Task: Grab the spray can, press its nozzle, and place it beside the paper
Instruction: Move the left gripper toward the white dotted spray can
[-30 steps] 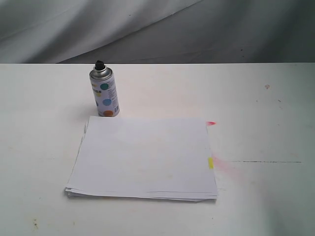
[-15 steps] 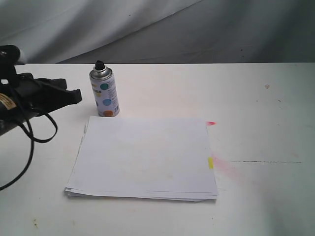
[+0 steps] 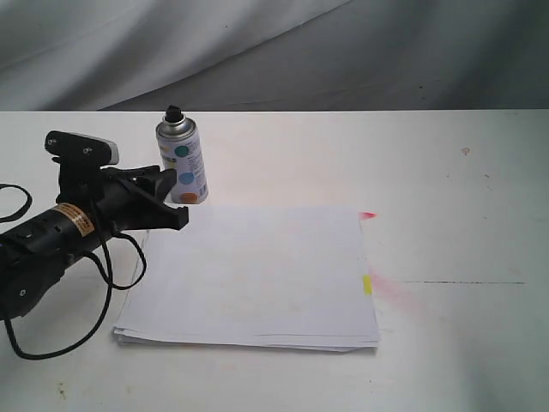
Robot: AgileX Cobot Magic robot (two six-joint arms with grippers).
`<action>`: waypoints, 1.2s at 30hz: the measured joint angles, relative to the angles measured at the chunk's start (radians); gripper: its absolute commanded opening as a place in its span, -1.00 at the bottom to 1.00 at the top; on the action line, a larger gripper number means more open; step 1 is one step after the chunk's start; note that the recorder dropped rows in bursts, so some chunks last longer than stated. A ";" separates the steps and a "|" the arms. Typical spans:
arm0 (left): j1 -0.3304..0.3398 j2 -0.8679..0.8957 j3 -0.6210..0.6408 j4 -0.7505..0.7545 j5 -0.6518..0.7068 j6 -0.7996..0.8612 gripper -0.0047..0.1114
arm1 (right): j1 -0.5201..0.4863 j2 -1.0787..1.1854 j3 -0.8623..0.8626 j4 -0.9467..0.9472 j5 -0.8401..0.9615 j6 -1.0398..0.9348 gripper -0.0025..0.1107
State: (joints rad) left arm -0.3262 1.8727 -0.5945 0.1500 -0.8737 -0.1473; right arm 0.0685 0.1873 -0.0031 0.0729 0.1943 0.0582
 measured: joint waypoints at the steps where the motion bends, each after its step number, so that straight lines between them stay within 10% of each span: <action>1: 0.000 0.000 0.000 0.025 -0.002 -0.015 0.18 | 0.000 0.000 0.000 0.000 0.000 0.000 -0.96; 16: 0.000 0.057 0.000 -0.015 -0.026 -0.131 0.59 | 0.000 0.000 0.000 0.000 0.000 0.000 -0.96; 26: 0.000 0.099 0.000 -0.018 -0.172 -0.074 0.58 | 0.000 0.000 0.000 0.000 0.000 0.000 -0.96; 36: 0.000 0.098 -0.092 -0.047 -0.026 0.012 0.58 | 0.000 0.000 0.000 0.000 0.000 0.000 -0.96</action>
State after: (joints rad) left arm -0.3262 1.9710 -0.6864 0.1032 -0.8999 -0.1351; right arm 0.0685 0.1873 -0.0031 0.0729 0.1943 0.0582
